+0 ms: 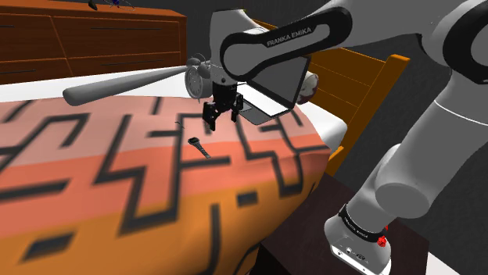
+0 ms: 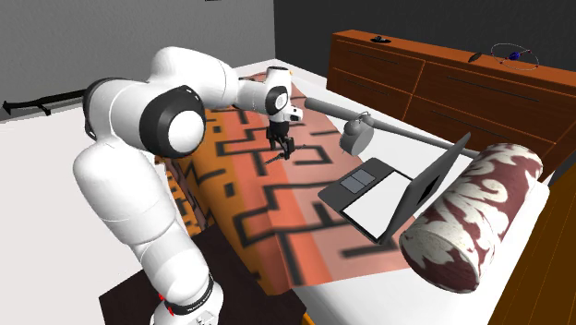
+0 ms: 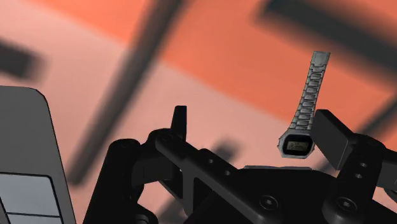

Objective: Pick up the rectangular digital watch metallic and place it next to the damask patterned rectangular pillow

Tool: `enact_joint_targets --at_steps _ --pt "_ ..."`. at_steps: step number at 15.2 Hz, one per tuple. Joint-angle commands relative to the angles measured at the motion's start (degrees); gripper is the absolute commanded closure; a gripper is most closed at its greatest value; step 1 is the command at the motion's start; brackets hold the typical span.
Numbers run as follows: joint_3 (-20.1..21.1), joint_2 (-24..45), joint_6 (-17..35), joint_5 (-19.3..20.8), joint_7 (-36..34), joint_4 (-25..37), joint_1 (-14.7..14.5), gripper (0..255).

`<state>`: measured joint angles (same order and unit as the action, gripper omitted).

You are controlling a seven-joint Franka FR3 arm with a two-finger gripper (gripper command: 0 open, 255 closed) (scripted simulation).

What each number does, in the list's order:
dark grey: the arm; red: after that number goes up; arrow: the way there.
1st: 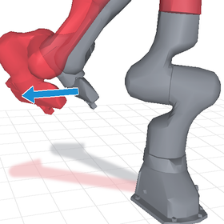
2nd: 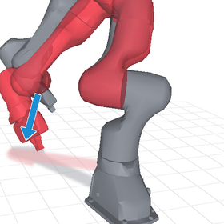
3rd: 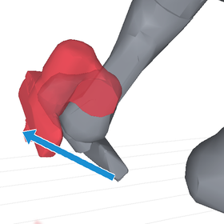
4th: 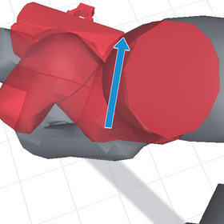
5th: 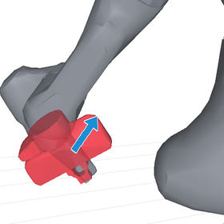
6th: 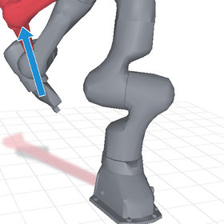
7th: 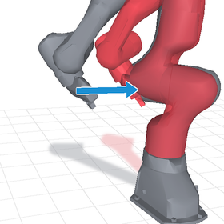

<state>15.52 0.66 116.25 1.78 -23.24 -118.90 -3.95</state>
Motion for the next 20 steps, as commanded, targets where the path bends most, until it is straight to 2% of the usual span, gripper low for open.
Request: enact_joint_targets --at_steps 1,9,16,20 --pt "0.4 4.5 1.5 1.0 -1.8 3.5 -0.5 0" --pt "0.4 21.2 3.1 4.7 -7.7 20.5 -3.7 0" --pt "0.0 23.6 7.5 5.6 -8.2 18.3 -4.0 0" --pt "0.0 23.8 7.9 5.6 -8.3 18.1 -4.0 0"
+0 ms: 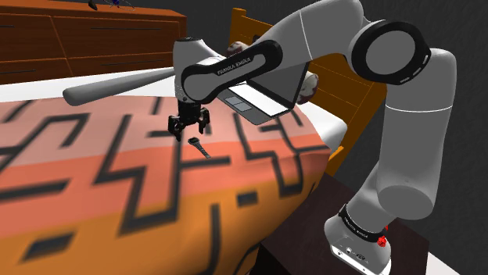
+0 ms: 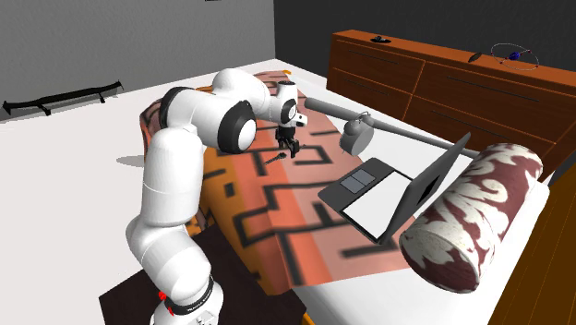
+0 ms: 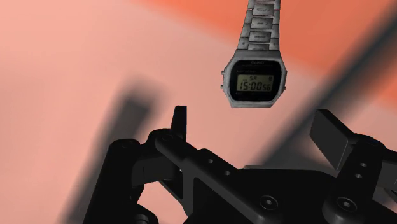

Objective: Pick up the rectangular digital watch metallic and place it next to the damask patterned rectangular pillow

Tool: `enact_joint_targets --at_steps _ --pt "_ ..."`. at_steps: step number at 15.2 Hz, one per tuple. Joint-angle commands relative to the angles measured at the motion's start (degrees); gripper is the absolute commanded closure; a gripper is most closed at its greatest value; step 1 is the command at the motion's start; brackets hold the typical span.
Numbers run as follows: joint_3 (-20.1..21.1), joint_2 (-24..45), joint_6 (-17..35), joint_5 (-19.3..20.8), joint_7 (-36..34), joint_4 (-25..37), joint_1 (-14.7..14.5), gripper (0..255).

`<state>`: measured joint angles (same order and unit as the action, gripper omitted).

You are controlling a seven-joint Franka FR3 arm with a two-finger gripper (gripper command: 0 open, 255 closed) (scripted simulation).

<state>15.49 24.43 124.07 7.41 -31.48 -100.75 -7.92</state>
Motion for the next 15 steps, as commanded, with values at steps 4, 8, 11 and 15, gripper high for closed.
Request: enact_joint_targets --at_steps 4,8,11,15 --pt "0.0 0.0 0.1 0.0 0.0 0.0 0.0 0" --pt "0.0 0.0 0.1 0.0 0.0 -0.2 0.0 255" --pt "0.0 0.1 0.2 0.0 0.0 -0.2 0.0 255" --pt "0.1 -0.4 -0.6 -0.1 0.1 0.2 0.0 255"
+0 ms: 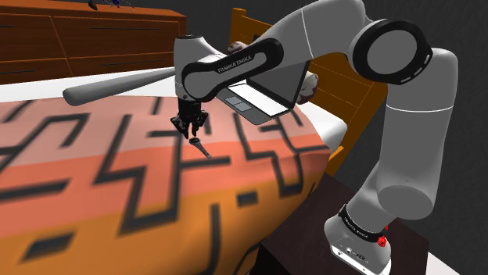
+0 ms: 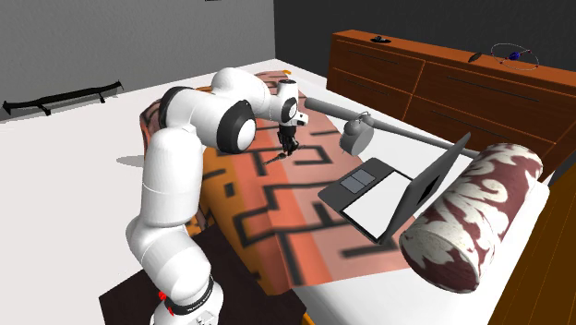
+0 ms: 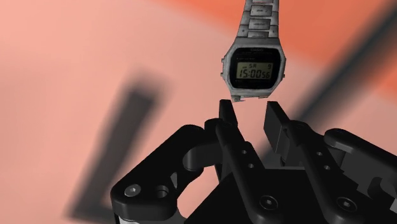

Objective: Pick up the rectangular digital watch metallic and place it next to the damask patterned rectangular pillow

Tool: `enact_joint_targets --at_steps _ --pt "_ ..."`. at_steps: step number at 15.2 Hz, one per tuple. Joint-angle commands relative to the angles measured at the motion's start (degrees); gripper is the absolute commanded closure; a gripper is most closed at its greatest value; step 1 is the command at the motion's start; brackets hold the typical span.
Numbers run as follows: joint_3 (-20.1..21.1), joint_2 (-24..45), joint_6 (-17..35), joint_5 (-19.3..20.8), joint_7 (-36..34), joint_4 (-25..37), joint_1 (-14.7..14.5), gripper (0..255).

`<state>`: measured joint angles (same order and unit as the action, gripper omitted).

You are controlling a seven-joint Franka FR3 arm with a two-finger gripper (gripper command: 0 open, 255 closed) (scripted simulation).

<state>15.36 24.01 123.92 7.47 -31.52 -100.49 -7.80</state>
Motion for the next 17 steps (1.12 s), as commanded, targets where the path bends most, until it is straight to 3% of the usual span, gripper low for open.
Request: enact_joint_targets --at_steps 1,17 --pt "0.3 -0.3 -1.0 -0.3 0.2 0.2 -0.1 255" --pt "1.0 -4.7 -11.6 -1.9 1.2 6.6 0.3 255"
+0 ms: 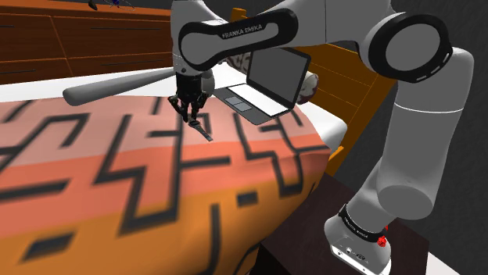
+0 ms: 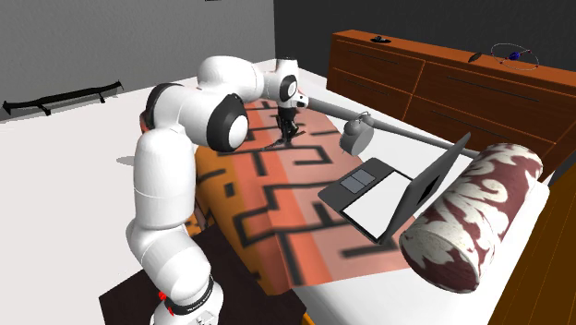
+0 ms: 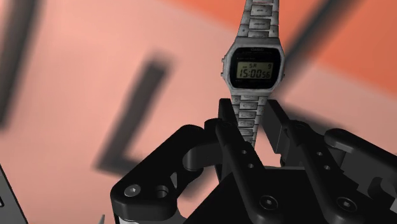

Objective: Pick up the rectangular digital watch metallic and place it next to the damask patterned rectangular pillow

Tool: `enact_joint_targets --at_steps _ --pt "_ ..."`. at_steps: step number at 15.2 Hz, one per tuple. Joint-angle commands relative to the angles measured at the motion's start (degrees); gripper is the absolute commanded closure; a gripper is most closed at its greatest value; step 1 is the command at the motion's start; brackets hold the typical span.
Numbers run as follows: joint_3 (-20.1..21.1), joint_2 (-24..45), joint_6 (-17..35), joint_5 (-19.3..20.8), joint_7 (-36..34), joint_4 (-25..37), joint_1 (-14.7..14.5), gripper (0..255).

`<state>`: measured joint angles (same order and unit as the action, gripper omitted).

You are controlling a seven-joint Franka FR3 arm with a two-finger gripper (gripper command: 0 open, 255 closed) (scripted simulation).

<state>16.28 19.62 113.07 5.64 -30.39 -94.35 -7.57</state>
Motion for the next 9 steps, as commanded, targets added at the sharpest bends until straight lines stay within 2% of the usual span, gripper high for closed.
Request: enact_joint_targets --at_steps 1,9 --pt "0.1 -0.5 -1.5 -0.2 0.1 1.0 0.0 255" --pt "0.3 -1.5 -7.2 -0.6 0.4 5.8 0.0 255"
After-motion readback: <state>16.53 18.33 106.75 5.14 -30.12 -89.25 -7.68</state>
